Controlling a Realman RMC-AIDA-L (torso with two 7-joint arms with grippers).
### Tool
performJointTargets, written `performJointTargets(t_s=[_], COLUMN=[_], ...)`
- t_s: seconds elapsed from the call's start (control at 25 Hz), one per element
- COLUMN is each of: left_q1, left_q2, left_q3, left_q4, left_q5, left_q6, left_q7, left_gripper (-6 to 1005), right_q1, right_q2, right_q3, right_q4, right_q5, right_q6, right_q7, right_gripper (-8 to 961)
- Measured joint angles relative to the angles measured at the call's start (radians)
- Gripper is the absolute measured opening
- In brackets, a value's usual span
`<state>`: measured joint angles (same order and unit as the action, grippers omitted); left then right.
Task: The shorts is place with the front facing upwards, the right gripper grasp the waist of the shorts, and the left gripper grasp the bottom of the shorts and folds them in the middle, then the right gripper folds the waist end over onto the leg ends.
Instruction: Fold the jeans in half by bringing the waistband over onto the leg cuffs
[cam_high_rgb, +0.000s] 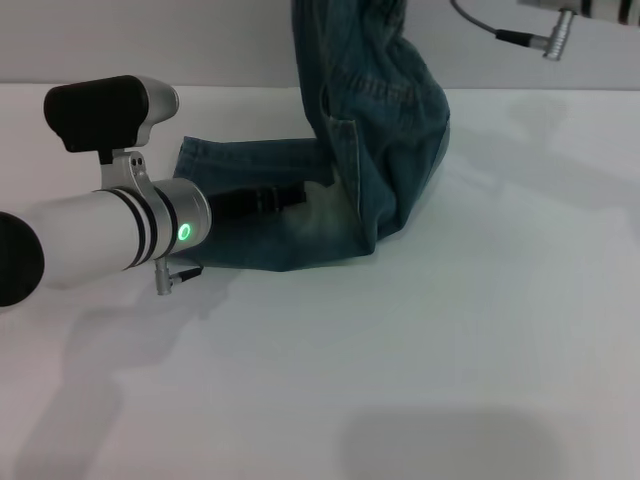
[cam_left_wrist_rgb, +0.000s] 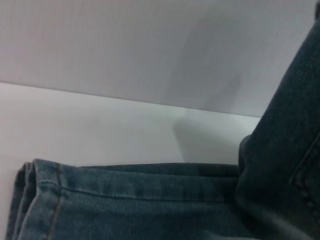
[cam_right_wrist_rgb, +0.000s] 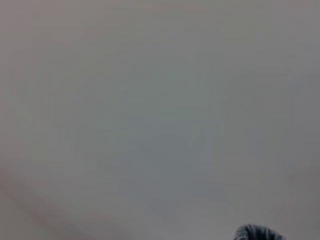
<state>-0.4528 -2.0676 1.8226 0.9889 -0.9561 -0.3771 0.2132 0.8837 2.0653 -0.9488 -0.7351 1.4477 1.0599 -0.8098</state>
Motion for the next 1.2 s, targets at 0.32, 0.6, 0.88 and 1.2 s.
performJointTargets(t_s=[0.32,0.6,0.88,1.2], left_q1=[-0.005,-0.002,0.022,0.059], left_q2=[0.001,0.004,0.008,0.009], left_q3=[0.024,0.018,-0.019,-0.103], left_q4=[-0.003,-0.009,-0.009,-0.011], left_q5=[-0.024,-0.025,-0.015,-0.013], left_q6=[0.027,0.039,0.078,0.111], left_q7=[0.000,0.000,0.018,0.074], left_gripper=[805,805,805,805], right_q1=[0.055,0.062,0.064,0.066], right_q2=[0.009,0.012,0.012,0.012], right_q3=[-0.050,-0.082,-0.084,-0.090], right_q4=[0.087,0.096,0.098,0.103], right_q5=[0.007,0.008,0.011,0.022], right_q6=[-0.015,-0.035,-0.035,-0.035], right_q7=[-0.019,-0.023,-0.027,-0.034], right_gripper=[48,48,47,51])
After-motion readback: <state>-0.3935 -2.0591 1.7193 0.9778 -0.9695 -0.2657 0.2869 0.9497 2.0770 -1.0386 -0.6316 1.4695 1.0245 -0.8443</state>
